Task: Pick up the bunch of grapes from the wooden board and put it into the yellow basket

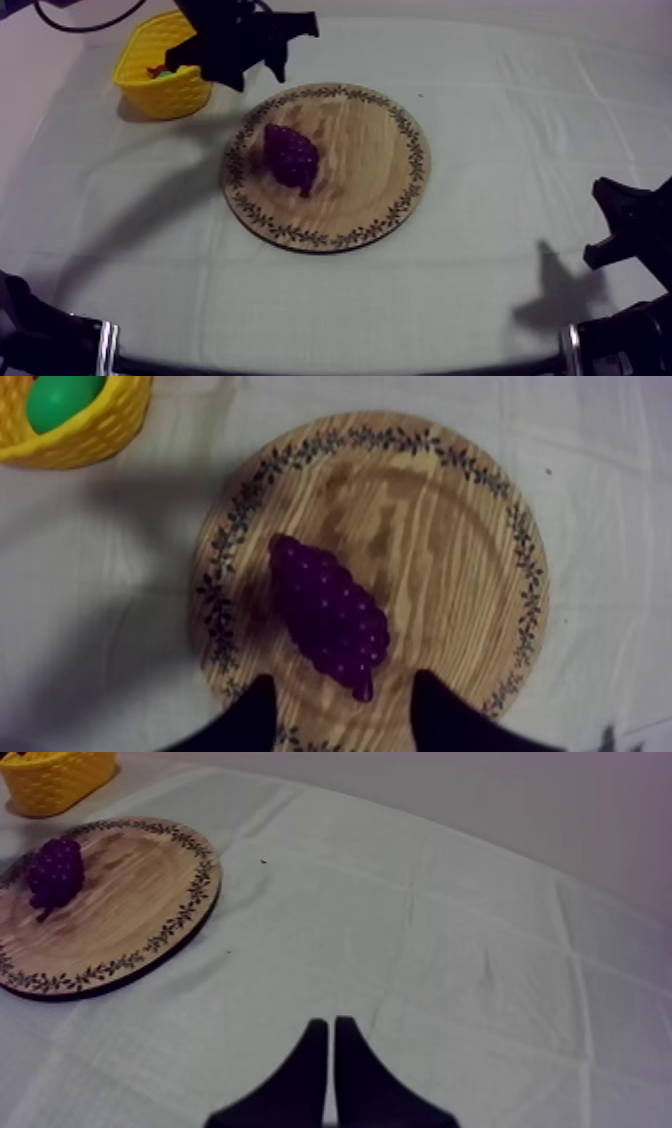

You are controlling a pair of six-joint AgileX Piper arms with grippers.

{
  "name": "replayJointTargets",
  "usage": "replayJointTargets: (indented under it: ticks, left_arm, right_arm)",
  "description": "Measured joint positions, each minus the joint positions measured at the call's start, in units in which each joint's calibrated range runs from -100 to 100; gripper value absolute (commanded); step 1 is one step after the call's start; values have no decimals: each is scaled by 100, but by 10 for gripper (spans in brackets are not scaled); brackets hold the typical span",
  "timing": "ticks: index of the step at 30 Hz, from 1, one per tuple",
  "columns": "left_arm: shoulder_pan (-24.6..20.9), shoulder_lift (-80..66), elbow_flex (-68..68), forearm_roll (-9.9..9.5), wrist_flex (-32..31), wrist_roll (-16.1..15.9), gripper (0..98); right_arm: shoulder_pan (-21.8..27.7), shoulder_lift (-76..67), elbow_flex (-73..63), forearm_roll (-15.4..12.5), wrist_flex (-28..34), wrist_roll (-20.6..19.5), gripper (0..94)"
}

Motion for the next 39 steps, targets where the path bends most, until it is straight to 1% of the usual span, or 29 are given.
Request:
replayJointTargets:
  ticks: [7,10,13,16,20,24,35,39]
  left_arm:
    - [-17,-17,146,24,-96,217,845]
    - [-37,-17,218,112,-139,258,907]
    - [-75,4,324,222,-174,237,937]
    - [-79,76,449,300,-285,202,947]
    - [-95,255,648,336,-516,182,952]
    - [-134,523,714,396,-608,197,953]
    - [-157,1543,166,504,-493,385,955]
    - [-170,1932,-162,509,-417,433,954]
  right_arm:
    - [0,0,0,0,0,0,4]
    - [0,0,0,0,0,0,4]
    - [0,0,0,0,0,0,4]
    - [0,0,0,0,0,0,4]
    - [0,0,0,0,0,0,4]
    - [0,0,0,0,0,0,4]
    - [0,0,0,0,0,0,4]
    - [0,0,0,0,0,0,4]
